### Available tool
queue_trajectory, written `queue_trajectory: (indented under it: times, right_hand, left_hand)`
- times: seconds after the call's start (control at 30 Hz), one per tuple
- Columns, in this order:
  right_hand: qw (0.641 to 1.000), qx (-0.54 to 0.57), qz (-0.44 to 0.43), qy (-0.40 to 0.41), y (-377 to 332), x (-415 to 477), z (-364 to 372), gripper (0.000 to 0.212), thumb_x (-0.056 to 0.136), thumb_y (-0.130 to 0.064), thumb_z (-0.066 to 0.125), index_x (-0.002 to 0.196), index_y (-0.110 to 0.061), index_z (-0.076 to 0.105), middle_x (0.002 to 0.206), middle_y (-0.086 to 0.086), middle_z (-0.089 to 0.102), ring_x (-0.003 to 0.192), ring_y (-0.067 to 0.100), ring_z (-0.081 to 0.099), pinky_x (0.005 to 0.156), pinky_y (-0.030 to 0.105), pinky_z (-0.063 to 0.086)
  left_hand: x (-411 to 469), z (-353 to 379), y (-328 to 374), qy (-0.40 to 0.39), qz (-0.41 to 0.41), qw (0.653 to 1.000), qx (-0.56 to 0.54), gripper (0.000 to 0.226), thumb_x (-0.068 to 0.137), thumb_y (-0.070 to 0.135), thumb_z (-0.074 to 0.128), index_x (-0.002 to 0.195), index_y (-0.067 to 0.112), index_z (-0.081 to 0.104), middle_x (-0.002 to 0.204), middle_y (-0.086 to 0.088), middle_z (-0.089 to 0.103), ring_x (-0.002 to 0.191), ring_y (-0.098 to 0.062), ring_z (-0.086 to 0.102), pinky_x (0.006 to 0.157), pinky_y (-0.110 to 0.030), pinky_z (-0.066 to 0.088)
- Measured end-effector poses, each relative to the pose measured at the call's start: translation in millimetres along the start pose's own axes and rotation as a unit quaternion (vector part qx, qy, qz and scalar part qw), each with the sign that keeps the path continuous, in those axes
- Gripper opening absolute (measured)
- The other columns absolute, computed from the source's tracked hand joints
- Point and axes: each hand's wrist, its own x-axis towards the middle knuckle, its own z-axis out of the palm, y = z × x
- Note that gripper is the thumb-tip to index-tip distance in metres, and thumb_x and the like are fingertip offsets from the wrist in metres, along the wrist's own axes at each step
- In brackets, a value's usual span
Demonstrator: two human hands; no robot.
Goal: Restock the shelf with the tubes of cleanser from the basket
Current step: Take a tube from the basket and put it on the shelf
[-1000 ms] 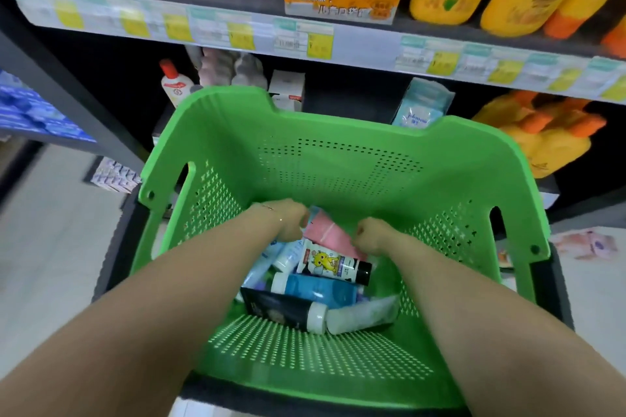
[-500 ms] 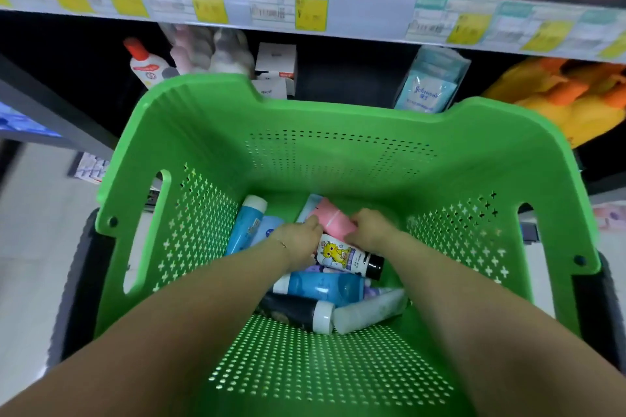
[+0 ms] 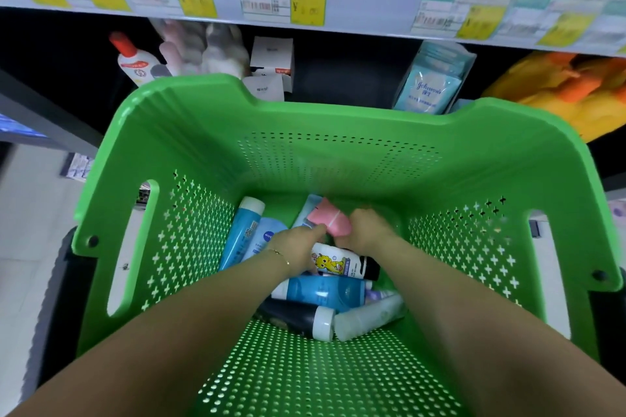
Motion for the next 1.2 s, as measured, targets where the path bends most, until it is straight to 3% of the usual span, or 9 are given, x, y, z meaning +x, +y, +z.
queue_trajectory:
  times: [0.13, 0.23, 0.33, 0.47, 0.63, 0.8, 0.87, 1.0, 1.2]
  right_hand:
    - [0.999, -0.052, -0.009, 0.008, 4, -4, -7, 0.02, 0.08, -0.028, 0.067, 0.074, -0.019, 0.051, 0.071, -0.001, 0.058, 0.062, 0.015, 0.057, 0.054, 0.025, 0.045]
    - [0.999, -0.029, 0.019, -0.009, 12, -3, -5, 0.012, 0.087, -0.023, 0.061, 0.083, -0.017, 0.051, 0.077, 0.003, 0.058, 0.064, 0.016, 0.058, 0.059, 0.028, 0.053]
    - [0.996, 0.05, 0.079, 0.012, 24, 0, -1, 0.011, 0.085, -0.019, 0.062, 0.092, -0.011, 0.058, 0.086, 0.006, 0.062, 0.067, 0.016, 0.06, 0.063, 0.03, 0.056]
    - [0.99, 0.111, 0.089, 0.023, 36, -1, 0, 0.021, 0.084, -0.028, 0.07, 0.099, -0.017, 0.061, 0.088, 0.005, 0.065, 0.075, 0.02, 0.066, 0.074, 0.04, 0.059]
    - [0.991, 0.111, 0.08, -0.01, 37, -9, -10, 0.038, 0.085, -0.035, 0.071, 0.117, -0.016, 0.06, 0.092, 0.003, 0.065, 0.077, 0.018, 0.067, 0.069, 0.033, 0.056]
    - [0.994, 0.096, 0.045, -0.017, 23, -19, -27, 0.033, 0.087, -0.028, 0.069, 0.116, -0.014, 0.059, 0.102, 0.004, 0.066, 0.09, 0.022, 0.065, 0.084, 0.037, 0.055]
    - [0.995, 0.086, 0.034, -0.034, 16, -26, -38, 0.027, 0.087, -0.023, 0.069, 0.11, -0.013, 0.06, 0.108, 0.007, 0.066, 0.093, 0.023, 0.064, 0.084, 0.035, 0.054]
    - [0.995, 0.069, 0.006, -0.067, -2, -40, -63, 0.029, 0.085, -0.014, 0.07, 0.112, -0.011, 0.058, 0.114, 0.008, 0.064, 0.094, 0.021, 0.06, 0.075, 0.026, 0.05]
    - [0.997, 0.071, -0.022, -0.028, -22, -64, -92, 0.043, 0.078, -0.014, 0.077, 0.117, -0.015, 0.058, 0.117, 0.003, 0.063, 0.109, 0.025, 0.061, 0.094, 0.039, 0.053]
  left_hand:
    - [0, -5, -10, -0.035, -0.061, 0.991, -0.113, 0.055, 0.063, 0.034, 0.087, 0.109, 0.021, 0.06, 0.104, -0.001, 0.066, 0.092, -0.023, 0.06, 0.068, -0.026, 0.041]
    - [2, -5, -16, -0.029, -0.092, 0.971, -0.217, 0.054, 0.057, 0.029, 0.091, 0.102, 0.021, 0.062, 0.099, -0.003, 0.068, 0.092, -0.025, 0.063, 0.073, -0.028, 0.049]
    - [2, -8, -17, -0.027, -0.122, 0.934, -0.335, 0.067, 0.061, 0.017, 0.09, 0.12, 0.011, 0.059, 0.111, -0.007, 0.068, 0.103, -0.028, 0.064, 0.094, -0.039, 0.051]
    - [2, -16, -18, -0.022, -0.131, 0.895, -0.425, 0.046, 0.065, 0.012, 0.088, 0.104, 0.011, 0.063, 0.106, -0.006, 0.071, 0.099, -0.024, 0.067, 0.095, -0.045, 0.052]
    - [3, -31, -11, -0.03, -0.127, 0.89, -0.436, 0.041, 0.069, 0.009, 0.085, 0.101, 0.008, 0.059, 0.107, -0.011, 0.07, 0.095, -0.026, 0.068, 0.087, -0.044, 0.056]
    - [4, -60, 8, -0.007, -0.104, 0.914, -0.393, 0.032, 0.077, 0.003, 0.077, 0.095, 0.004, 0.05, 0.096, -0.01, 0.064, 0.068, -0.016, 0.059, 0.05, -0.022, 0.048]
    - [3, -71, 12, 0.017, -0.099, 0.927, -0.362, 0.033, 0.075, 0.004, 0.079, 0.088, 0.01, 0.049, 0.094, -0.009, 0.065, 0.069, -0.018, 0.06, 0.051, -0.023, 0.047]
    - [-9, -96, 17, 0.025, -0.093, 0.947, -0.308, 0.043, 0.072, 0.007, 0.081, 0.107, 0.012, 0.057, 0.095, -0.005, 0.065, 0.075, -0.02, 0.062, 0.064, -0.03, 0.053]
    - [-34, -128, 23, 0.058, -0.074, 0.966, -0.241, 0.039, 0.069, 0.016, 0.084, 0.101, 0.015, 0.063, 0.095, -0.001, 0.062, 0.085, -0.019, 0.06, 0.063, -0.025, 0.043]
